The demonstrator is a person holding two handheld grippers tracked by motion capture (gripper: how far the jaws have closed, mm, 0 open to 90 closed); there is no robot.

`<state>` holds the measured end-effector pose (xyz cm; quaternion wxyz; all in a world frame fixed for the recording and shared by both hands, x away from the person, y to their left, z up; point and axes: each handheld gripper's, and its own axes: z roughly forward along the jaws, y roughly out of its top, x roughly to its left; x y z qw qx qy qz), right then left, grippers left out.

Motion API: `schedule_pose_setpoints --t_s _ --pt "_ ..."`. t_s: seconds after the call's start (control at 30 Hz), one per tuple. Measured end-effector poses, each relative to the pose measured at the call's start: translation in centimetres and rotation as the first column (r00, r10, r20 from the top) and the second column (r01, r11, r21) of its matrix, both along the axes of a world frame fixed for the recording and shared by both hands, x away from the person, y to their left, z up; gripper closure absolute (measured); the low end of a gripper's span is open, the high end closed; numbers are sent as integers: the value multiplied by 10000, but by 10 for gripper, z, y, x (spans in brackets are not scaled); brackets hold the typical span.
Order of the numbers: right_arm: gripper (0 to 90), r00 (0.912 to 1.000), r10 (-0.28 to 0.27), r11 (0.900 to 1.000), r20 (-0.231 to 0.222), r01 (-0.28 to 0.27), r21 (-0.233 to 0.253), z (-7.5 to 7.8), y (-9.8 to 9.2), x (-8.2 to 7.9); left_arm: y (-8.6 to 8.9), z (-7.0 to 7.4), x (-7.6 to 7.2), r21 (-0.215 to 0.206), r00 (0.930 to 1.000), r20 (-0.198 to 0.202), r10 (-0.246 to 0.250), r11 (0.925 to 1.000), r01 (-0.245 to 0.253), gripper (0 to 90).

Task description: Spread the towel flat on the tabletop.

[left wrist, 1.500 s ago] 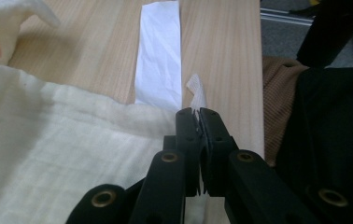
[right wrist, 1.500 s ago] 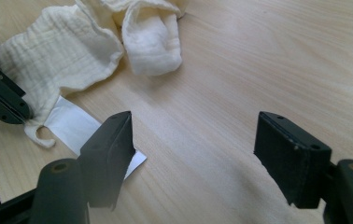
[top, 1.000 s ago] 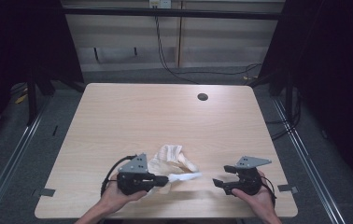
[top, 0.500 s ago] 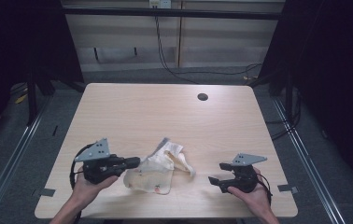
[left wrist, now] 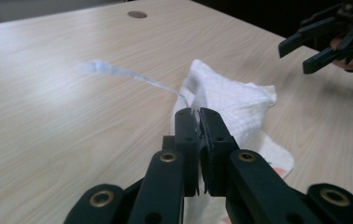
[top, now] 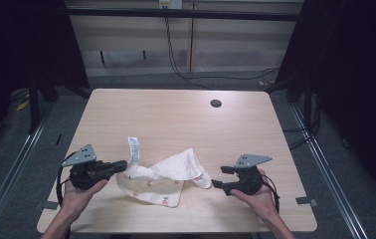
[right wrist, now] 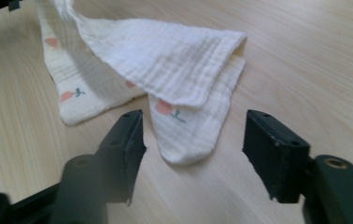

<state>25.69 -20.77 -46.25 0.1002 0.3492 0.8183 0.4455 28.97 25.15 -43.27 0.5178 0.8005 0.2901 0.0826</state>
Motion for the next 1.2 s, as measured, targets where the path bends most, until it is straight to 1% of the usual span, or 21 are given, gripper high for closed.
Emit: schedule_pose_setpoints --t_s 0.03,0.1,0.13,0.17,0.23,0.27,0.37,0.43,0.53,0.57,0.63,0.67,0.8,0.83,0.87,0.9,0.93,0.97,1.0,1.13,1.2 --pt "412 10000 47 10000 -7 -47 39 1 2 1 1 -3 2 62 9999 -67 122 9999 -121 868" --pt "472 9990 429 9991 86 -429 -41 1 11 8 4 -6 5 95 9995 -98 307 9995 -306 868" --pt "472 9990 429 9991 86 -429 -41 1 11 8 5 -8 7 115 9991 -152 397 9992 -395 868" --pt "498 9987 509 9987 75 -509 -66 1 15 10 8 -10 10 174 9984 -178 538 9984 -535 868" --pt "568 9976 680 9977 95 -679 -74 0 21 16 12 -14 13 109 9969 -285 726 9973 -724 868" --pt "624 9957 924 9957 -62 -924 -1 -1 24 20 13 -15 15 68 9962 -325 813 9967 -811 868" --pt "657 9920 1243 9922 -213 -1243 -11 -5 33 31 17 -20 20 11 9936 -381 1061 9944 -1061 869" --pt "672 9894 1428 9896 -258 -1431 -112 -8 39 38 18 -24 24 -86 9928 -549 1064 9942 -1070 871" --pt "683 9861 1642 9859 -268 -1649 -282 -16 48 42 18 -30 29 111 9920 -702 1044 9945 -1039 870" --pt "682 9841 1739 9843 -369 -1748 -243 -20 50 43 17 -32 29 170 9916 -751 1049 9944 -1039 870" --pt "650 9768 2076 9774 -529 -2093 -305 -25 55 42 16 -34 31 325 9918 -774 1015 9945 -993 870" --pt "642 9711 2305 9722 -615 -2325 -284 -26 57 41 15 -35 32 326 9915 -797 1026 9944 -1003 870" --pt "619 9689 2414 9698 -546 -2429 -228 -28 61 42 17 -37 35 361 9893 -825 1206 9924 -1180 869" --pt "607 9687 2421 9691 -551 -2441 -345 -29 62 42 18 -37 35 395 9879 -776 1345 9905 -1317 870" --pt "586 9677 2458 9675 -558 -2484 -464 -32 63 42 18 -38 36 300 9869 -858 1366 9905 -1345 870" --pt "564 9685 2420 9681 -585 -2451 -529 -34 64 43 18 -39 38 302 9858 -890 1423 9897 -1401 869" --pt "545 9721 2261 9721 -619 -2293 -499 -36 65 44 18 -40 39 347 9848 -900 1487 9887 -1461 870" --pt "568 9727 2222 9735 -673 -2252 -403 -37 66 45 18 -41 40 262 9849 -985 1427 9897 -1408 869" --pt "577 9724 2253 9725 -607 -2283 -463 -39 67 46 17 -42 41 293 9847 -984 1438 9895 -1415 869" --pt "626 9697 2409 9662 -413 -2436 -839 -41 74 43 15 -43 41 444 9870 -988 1271 9914 -1232 869" --pt "670 9683 2482 9631 -288 -2498 -1001 -41 77 41 15 -43 41 352 9863 -1015 1298 9913 -1268 868"
